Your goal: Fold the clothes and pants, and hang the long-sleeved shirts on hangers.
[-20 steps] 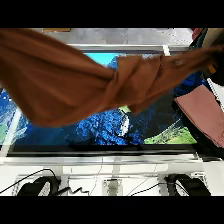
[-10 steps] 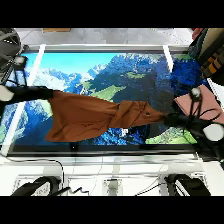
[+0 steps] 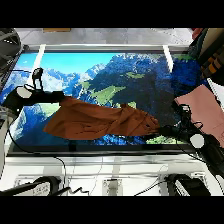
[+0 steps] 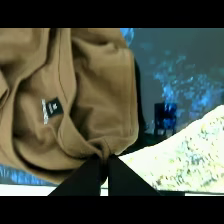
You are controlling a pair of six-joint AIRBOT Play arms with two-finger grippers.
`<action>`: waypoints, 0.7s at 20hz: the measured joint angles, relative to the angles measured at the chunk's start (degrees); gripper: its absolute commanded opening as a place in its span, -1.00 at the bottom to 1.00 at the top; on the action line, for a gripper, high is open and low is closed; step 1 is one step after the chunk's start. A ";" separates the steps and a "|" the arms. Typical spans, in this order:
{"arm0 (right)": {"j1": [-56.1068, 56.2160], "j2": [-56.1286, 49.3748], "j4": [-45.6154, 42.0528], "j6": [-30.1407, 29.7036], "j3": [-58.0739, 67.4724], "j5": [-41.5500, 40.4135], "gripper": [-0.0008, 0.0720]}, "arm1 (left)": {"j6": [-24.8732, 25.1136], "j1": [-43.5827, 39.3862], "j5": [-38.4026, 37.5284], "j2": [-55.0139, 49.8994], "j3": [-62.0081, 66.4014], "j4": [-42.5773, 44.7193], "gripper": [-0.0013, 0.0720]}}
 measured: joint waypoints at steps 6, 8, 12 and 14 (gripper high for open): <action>0.00 0.00 -0.02 1.25 -0.55 -3.56 -0.95 | -0.26 2.54 0.39 0.96 0.00 -1.18 0.68; 0.00 0.00 -0.07 1.38 -0.61 -4.09 -0.95 | -1.88 5.92 -4.48 2.21 -0.02 -0.31 0.56; 0.00 0.00 -0.13 1.44 -0.61 -5.77 -0.95 | -7.21 14.21 -14.67 5.09 -3.98 4.26 0.56; 0.00 0.00 -0.15 1.46 -0.61 -6.78 -0.95 | -8.85 16.83 -16.33 7.34 -9.09 4.98 0.56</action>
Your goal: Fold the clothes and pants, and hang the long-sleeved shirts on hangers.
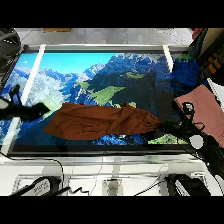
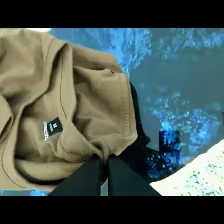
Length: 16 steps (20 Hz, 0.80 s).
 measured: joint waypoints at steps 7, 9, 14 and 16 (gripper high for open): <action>0.00 -0.02 0.02 0.04 0.00 -1.73 -0.95 | -2.60 2.69 4.24 4.17 -16.02 1.03 0.56; 0.00 0.00 0.02 0.04 -0.02 -2.05 -0.95 | -3.02 2.84 6.03 4.42 -17.64 1.09 0.56; 0.00 0.00 0.07 0.04 -0.02 -2.21 -0.95 | -6.05 2.95 10.12 4.57 -19.04 1.86 0.56; 0.00 -0.02 0.09 0.04 -0.02 -2.27 -0.95 | -7.17 2.95 11.98 4.17 -19.21 2.25 0.55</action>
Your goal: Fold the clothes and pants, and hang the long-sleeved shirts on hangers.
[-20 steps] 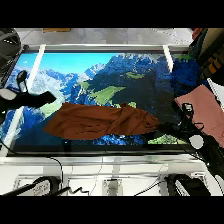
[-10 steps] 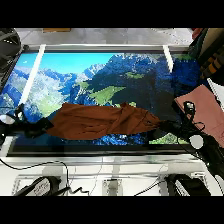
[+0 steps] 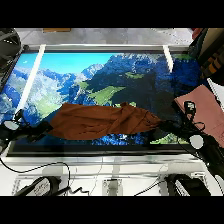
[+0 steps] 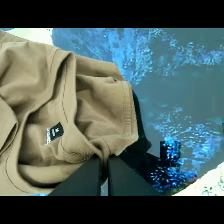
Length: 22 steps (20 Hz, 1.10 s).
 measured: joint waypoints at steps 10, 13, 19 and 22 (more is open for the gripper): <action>0.00 0.02 0.31 0.00 0.00 -0.37 -0.95 | -1.68 -0.13 7.63 -5.14 -0.17 -3.65 -0.90; 0.00 0.00 0.35 0.00 0.00 -0.37 -0.75 | -1.44 -0.20 8.83 -5.49 -0.22 -5.84 -0.93; 0.00 0.20 1.40 0.09 2.10 2.03 0.30 | 0.55 -0.26 9.79 -3.74 -0.15 -7.13 -0.93; 0.00 0.07 2.64 0.09 4.26 3.54 0.30 | 0.81 -0.26 10.01 -2.91 -0.09 -7.37 -0.93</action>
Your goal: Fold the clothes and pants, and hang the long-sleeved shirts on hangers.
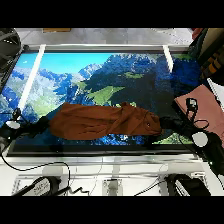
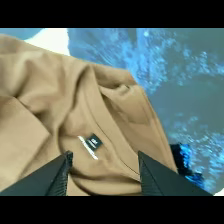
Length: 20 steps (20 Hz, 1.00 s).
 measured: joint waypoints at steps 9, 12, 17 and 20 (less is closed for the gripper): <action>0.31 -13.18 20.48 -11.04 3.06 -1.81 0.35 | 0.17 0.00 -0.63 0.52 0.00 -1.77 -0.93; 2.29 -22.03 28.24 -19.76 9.11 0.33 0.35 | 0.20 0.00 -0.63 0.52 0.00 -2.47 -0.93; 6.51 -38.25 32.50 -25.81 23.93 6.88 0.46 | 0.20 0.00 -0.63 0.52 0.00 -2.80 -0.93; 7.58 -45.99 33.27 -26.75 31.36 11.93 0.45 | 0.22 0.00 -0.66 0.52 0.00 -2.86 -0.93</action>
